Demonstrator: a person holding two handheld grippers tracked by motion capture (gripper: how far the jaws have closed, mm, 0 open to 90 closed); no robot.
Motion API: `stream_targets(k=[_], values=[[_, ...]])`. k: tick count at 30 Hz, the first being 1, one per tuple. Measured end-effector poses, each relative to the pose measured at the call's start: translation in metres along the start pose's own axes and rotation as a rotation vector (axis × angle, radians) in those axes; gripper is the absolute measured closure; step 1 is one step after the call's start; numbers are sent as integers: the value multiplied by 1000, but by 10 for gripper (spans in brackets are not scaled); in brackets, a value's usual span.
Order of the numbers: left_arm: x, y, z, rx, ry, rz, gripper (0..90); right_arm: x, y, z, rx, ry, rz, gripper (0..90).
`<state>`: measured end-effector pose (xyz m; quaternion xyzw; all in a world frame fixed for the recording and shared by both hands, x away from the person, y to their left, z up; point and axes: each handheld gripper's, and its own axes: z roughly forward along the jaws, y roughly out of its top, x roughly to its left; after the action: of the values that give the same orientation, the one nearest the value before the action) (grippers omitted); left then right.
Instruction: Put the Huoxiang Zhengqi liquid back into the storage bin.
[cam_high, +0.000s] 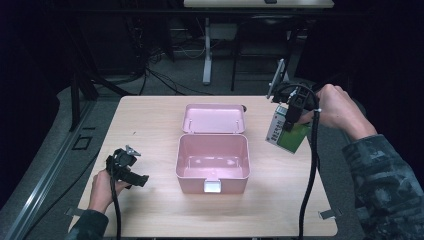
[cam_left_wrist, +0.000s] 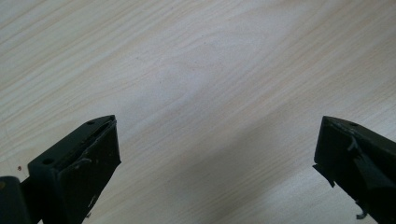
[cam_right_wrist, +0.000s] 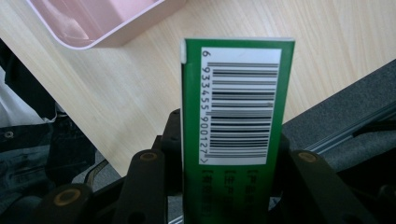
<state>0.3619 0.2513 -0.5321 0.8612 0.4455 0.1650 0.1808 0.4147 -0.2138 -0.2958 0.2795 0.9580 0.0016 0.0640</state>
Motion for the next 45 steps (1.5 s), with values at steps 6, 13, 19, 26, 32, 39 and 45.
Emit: stream_targets(k=[6,13,19,26,32,39,45], values=[[0,0,1,1,-3,2,1,3,4,-11,-12,-7,-14,632],[-3,1,2,5,-12,18,1,6,11,-21,-16,-8,-33,632],[-2,0,2,6,-13,14,1,10,17,-29,-26,-17,-49,632],[-3,1,3,10,-14,20,1,20,31,-43,-39,-30,-90,632],[-3,1,3,9,-14,18,1,27,41,-48,-50,-37,-118,631],[-3,1,3,10,-15,22,1,42,57,-50,-68,-28,-172,633],[-3,1,3,12,-17,22,1,53,69,-51,-81,-24,-209,633]])
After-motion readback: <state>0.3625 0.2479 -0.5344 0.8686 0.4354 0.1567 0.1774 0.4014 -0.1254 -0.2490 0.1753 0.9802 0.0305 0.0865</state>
